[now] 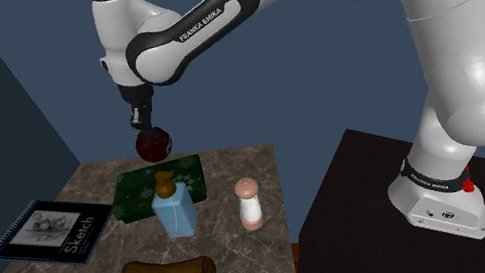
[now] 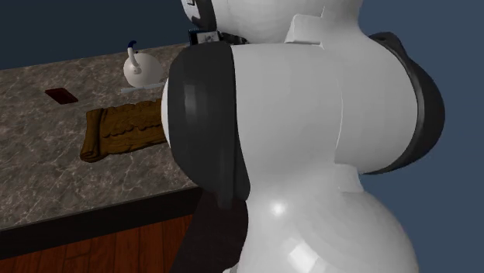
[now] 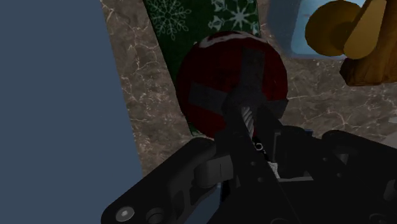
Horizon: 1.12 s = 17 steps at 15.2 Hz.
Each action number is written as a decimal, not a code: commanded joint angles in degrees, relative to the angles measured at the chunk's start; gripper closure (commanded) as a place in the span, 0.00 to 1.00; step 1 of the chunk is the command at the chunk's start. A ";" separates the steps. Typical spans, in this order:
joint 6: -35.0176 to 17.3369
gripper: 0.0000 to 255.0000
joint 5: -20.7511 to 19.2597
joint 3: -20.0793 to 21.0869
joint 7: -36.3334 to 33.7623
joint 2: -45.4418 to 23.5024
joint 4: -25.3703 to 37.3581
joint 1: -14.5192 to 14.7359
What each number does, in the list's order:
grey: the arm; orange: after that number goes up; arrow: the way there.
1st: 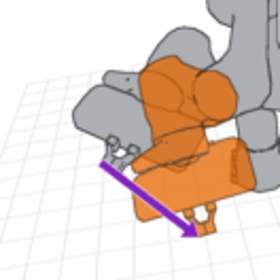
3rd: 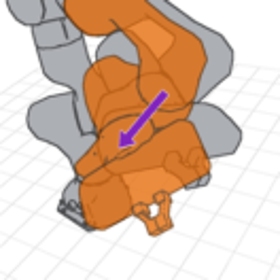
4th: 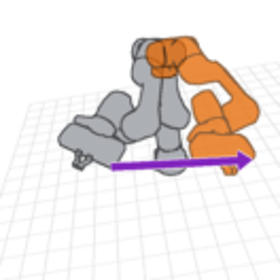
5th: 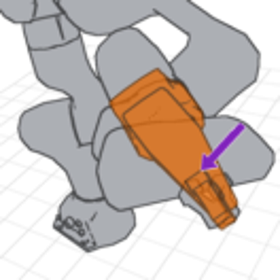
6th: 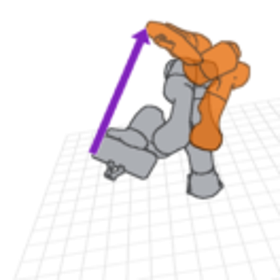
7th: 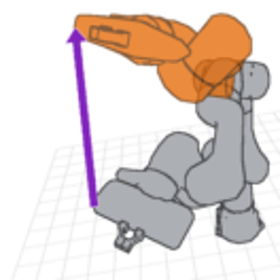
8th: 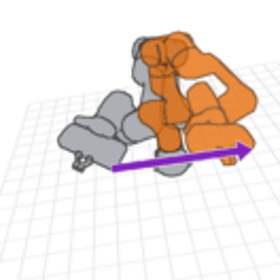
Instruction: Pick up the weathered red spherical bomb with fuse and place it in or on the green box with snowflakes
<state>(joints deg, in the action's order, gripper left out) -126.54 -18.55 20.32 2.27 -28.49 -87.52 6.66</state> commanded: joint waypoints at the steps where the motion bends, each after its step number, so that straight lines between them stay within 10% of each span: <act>1: 3.80 1.00 -0.55 -0.60 1.42 -5.16 9.04 0.98; 3: 8.28 1.00 -0.93 -1.23 3.14 -10.97 19.49 2.30; 17: -0.41 1.00 -2.52 -2.34 1.23 -13.83 13.47 2.15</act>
<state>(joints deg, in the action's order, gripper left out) -126.33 -20.93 18.06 3.67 -42.09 -73.75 8.77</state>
